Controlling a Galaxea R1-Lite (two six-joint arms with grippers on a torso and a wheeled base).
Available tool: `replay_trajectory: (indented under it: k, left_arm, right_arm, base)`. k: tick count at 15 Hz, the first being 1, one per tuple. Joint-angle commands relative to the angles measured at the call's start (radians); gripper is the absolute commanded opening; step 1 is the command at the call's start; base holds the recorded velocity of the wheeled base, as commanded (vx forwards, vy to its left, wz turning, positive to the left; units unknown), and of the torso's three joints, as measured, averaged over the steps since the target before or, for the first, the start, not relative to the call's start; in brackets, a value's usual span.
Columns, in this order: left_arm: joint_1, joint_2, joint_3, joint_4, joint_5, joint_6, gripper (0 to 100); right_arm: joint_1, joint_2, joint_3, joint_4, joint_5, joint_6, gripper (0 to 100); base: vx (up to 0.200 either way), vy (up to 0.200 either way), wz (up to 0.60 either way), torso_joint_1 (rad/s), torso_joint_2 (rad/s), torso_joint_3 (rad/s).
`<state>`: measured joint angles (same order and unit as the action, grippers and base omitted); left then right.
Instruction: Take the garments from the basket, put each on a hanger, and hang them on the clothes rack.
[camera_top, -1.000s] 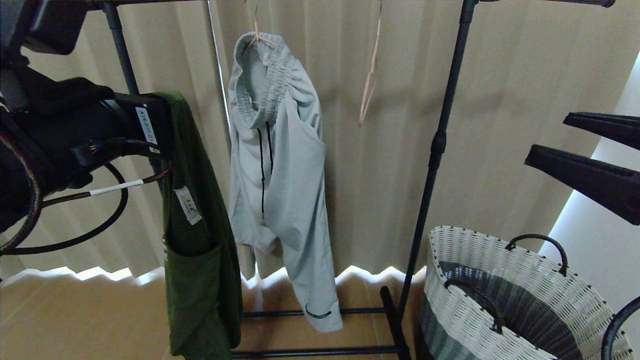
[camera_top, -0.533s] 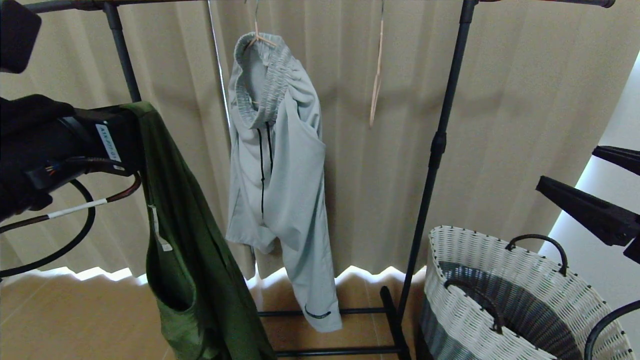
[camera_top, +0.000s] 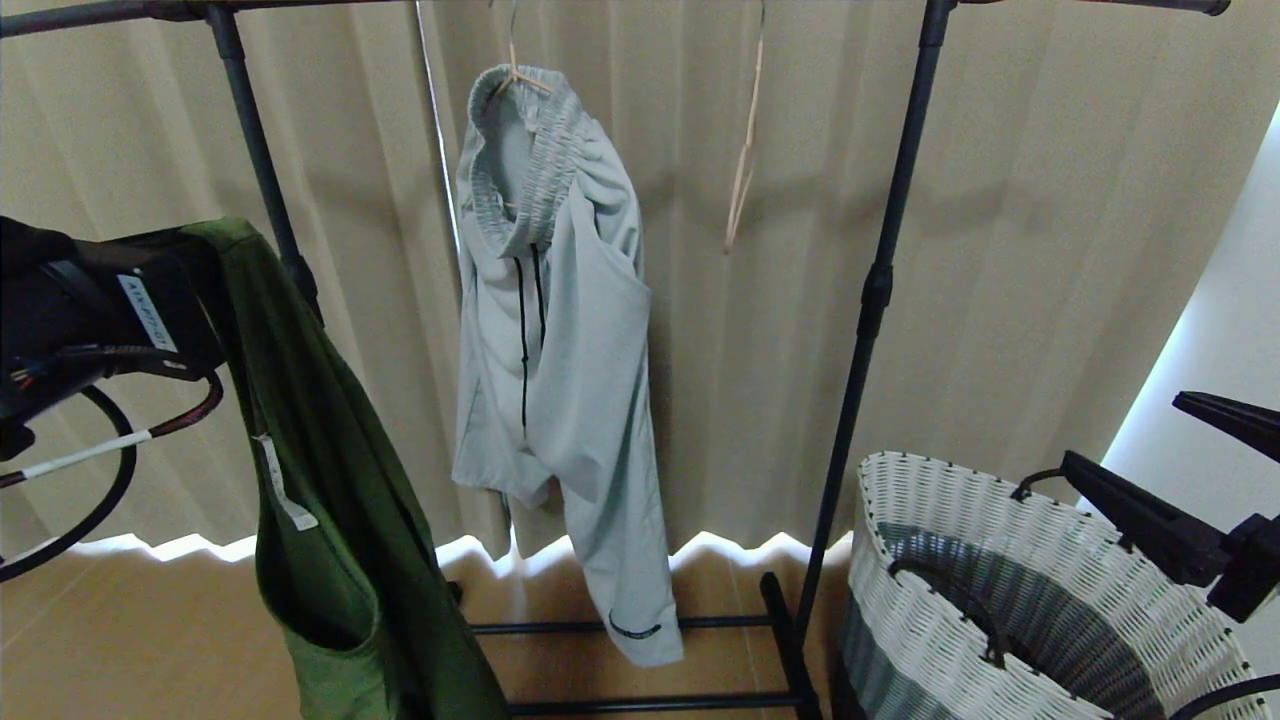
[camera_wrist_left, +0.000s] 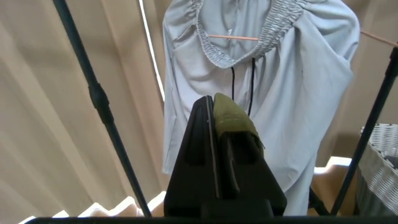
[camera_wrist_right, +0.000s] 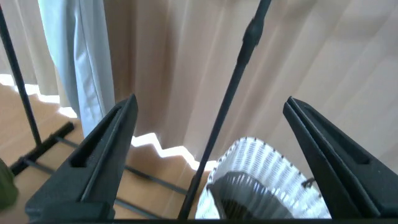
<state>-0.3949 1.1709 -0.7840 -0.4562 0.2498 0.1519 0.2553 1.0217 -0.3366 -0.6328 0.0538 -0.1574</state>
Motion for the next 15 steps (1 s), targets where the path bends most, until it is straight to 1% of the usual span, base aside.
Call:
replay_trajectory:
  k: [1, 3, 4, 5, 6, 7, 10, 15]
  left_arm:
    - [0.001, -0.014, 0.008, -0.001, 0.000, 0.000, 0]
    - [0.001, -0.034, 0.017, 0.001, 0.000, 0.000, 0]
    - [0.001, -0.042, 0.026, 0.002, -0.001, 0.005, 0]
    - [0.001, -0.045, 0.029, 0.002, -0.001, 0.005, 0]
    - [0.002, -0.054, 0.035, 0.005, 0.000, 0.006, 0]
    - [0.001, -0.054, 0.042, 0.005, -0.001, 0.006, 0]
    - [0.001, -0.059, 0.089, -0.001, -0.001, 0.001, 0]
    - [0.001, -0.065, 0.101, -0.001, -0.001, 0.005, 0]
  right_arm:
    - [-0.002, -0.002, 0.007, -0.001, -0.003, -0.001, 100]
    - [-0.011, -0.009, 0.024, -0.001, -0.006, 0.001, 100]
    - [-0.030, -0.012, 0.030, -0.001, -0.006, 0.003, 100]
    - [-0.041, -0.014, 0.036, -0.001, -0.006, 0.004, 100]
    - [-0.071, -0.022, 0.036, -0.002, -0.002, 0.006, 100]
    - [-0.073, -0.020, 0.030, -0.002, -0.002, 0.006, 100]
    - [-0.073, -0.028, 0.030, -0.005, -0.002, 0.004, 100]
    - [-0.073, -0.060, 0.042, -0.007, -0.002, 0.006, 100]
  base:
    - [0.000, 0.000, 0.00, 0.000, 0.00, 0.000]
    - [0.000, 0.000, 0.00, 0.000, 0.00, 0.000]
    - [0.000, 0.000, 0.00, 0.046, -0.17, -0.139]
    - [0.000, 0.000, 0.00, 0.066, -0.31, -0.222]
    - [0.000, 0.000, 0.00, 0.036, -0.26, -0.261]
    - [0.000, 0.000, 0.00, 0.022, -0.12, -0.286]
    - [0.000, 0.000, 0.00, 0.186, -0.51, -0.294]
    - [0.000, 0.000, 0.00, 0.173, -0.49, -0.292]
